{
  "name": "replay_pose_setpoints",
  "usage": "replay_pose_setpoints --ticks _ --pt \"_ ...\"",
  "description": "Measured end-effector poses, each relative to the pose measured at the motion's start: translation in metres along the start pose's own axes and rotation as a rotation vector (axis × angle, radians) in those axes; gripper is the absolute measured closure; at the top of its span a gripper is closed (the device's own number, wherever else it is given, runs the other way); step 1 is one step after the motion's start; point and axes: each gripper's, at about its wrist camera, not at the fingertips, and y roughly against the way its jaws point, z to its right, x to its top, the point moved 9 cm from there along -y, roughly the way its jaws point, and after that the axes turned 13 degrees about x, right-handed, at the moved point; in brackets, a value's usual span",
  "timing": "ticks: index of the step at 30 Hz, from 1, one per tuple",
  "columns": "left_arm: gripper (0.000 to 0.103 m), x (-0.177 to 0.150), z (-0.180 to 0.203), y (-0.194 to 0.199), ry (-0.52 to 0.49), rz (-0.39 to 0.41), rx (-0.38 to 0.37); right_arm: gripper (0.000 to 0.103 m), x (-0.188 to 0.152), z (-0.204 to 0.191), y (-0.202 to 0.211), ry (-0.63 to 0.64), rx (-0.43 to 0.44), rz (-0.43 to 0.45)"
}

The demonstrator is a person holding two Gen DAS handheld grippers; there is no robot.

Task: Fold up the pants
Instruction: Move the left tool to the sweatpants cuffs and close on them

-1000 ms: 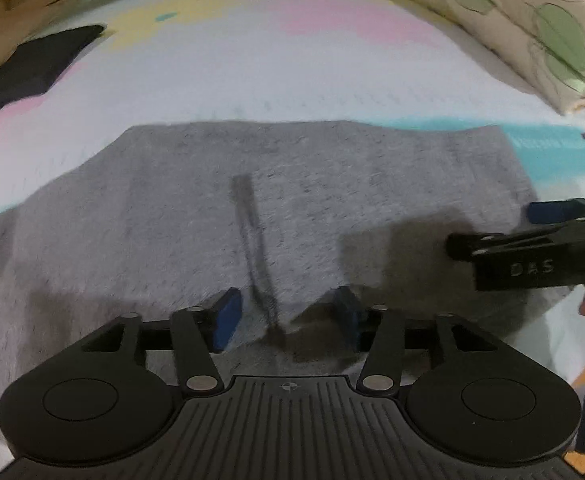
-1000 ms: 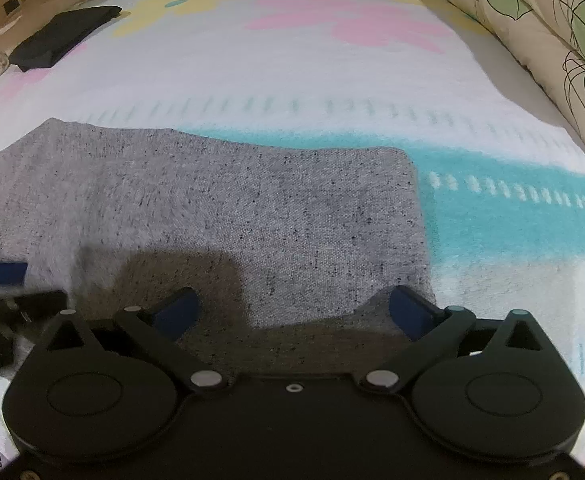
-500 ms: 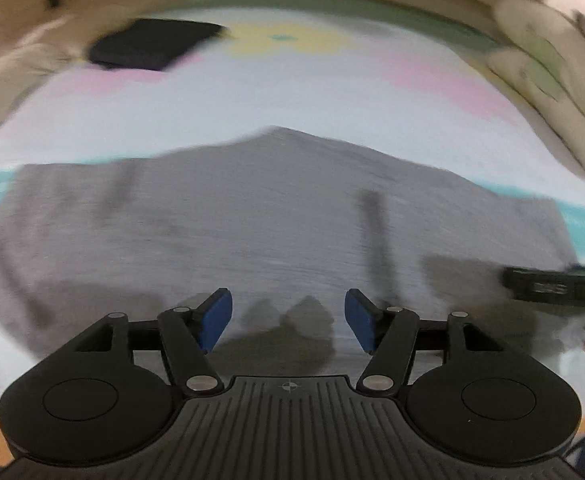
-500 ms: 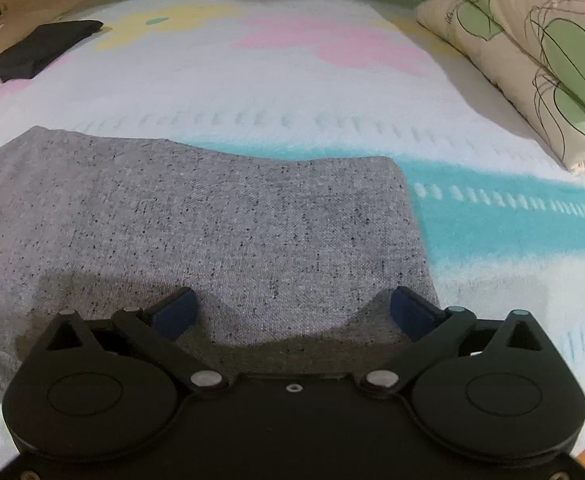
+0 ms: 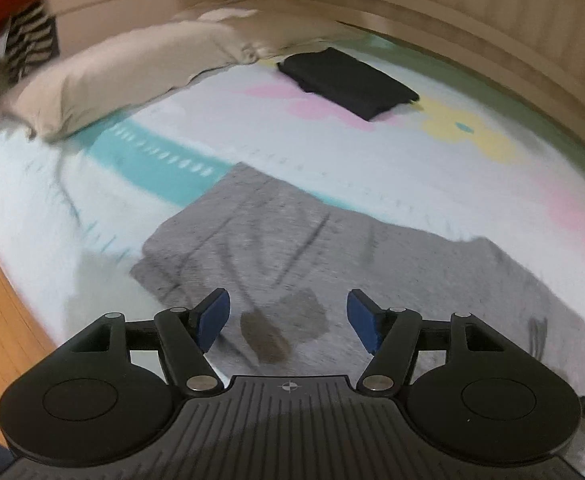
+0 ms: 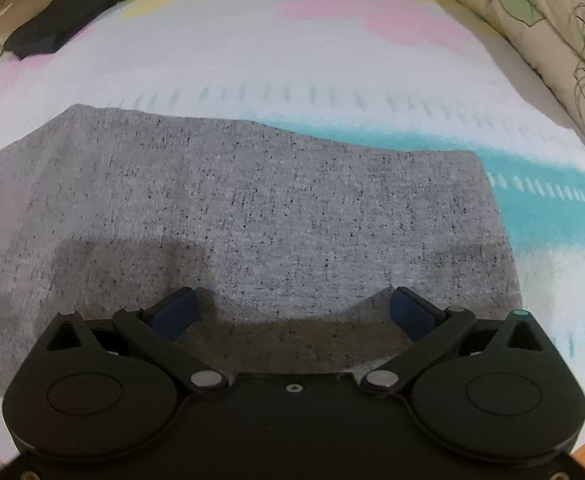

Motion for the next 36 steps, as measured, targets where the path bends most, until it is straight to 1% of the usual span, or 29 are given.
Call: replay_pose_setpoints --ticks 3,6,9,13,15,17,19,21,25,27,31,36 --pt "0.039 -0.004 -0.016 -0.009 0.045 -0.043 -0.027 0.0 0.001 0.002 -0.001 -0.038 -0.008 0.008" --pt "0.039 -0.017 -0.029 -0.018 0.101 -0.099 -0.055 0.0 0.001 0.003 -0.002 -0.047 -0.019 0.004" --pt "0.039 -0.023 -0.039 -0.025 0.147 -0.135 -0.059 0.0 0.0 0.004 -0.001 -0.051 -0.026 0.004" --pt "0.039 -0.027 -0.035 -0.037 0.192 -0.184 -0.087 0.0 0.0 0.003 -0.002 -0.051 -0.027 0.003" --pt "0.039 -0.029 -0.031 -0.045 0.194 -0.2 -0.089 0.0 0.002 0.001 -0.002 -0.048 -0.023 0.005" --pt "0.037 -0.03 -0.029 -0.048 0.193 -0.192 -0.078 0.0 0.002 0.002 -0.003 -0.043 -0.017 0.008" --pt "0.032 -0.027 -0.029 -0.051 0.206 -0.167 -0.083 0.0 0.004 0.001 -0.004 -0.039 -0.015 0.01" --pt "0.03 -0.023 -0.03 -0.055 0.225 -0.151 -0.093 0.0 0.002 0.003 -0.003 -0.039 -0.014 0.014" --pt "0.024 -0.016 -0.034 -0.065 0.284 -0.115 -0.135 0.0 0.0 0.002 0.0 -0.039 -0.016 0.016" --pt "0.022 -0.012 -0.035 -0.067 0.309 -0.1 -0.148 0.0 -0.001 0.002 0.001 -0.036 -0.012 0.019" --pt "0.015 -0.005 -0.033 -0.073 0.325 -0.064 -0.176 0.0 -0.002 0.002 0.003 -0.032 -0.01 0.025" --pt "0.013 0.003 -0.03 -0.08 0.339 -0.03 -0.207 0.0 -0.005 0.001 0.003 -0.027 -0.011 0.037"
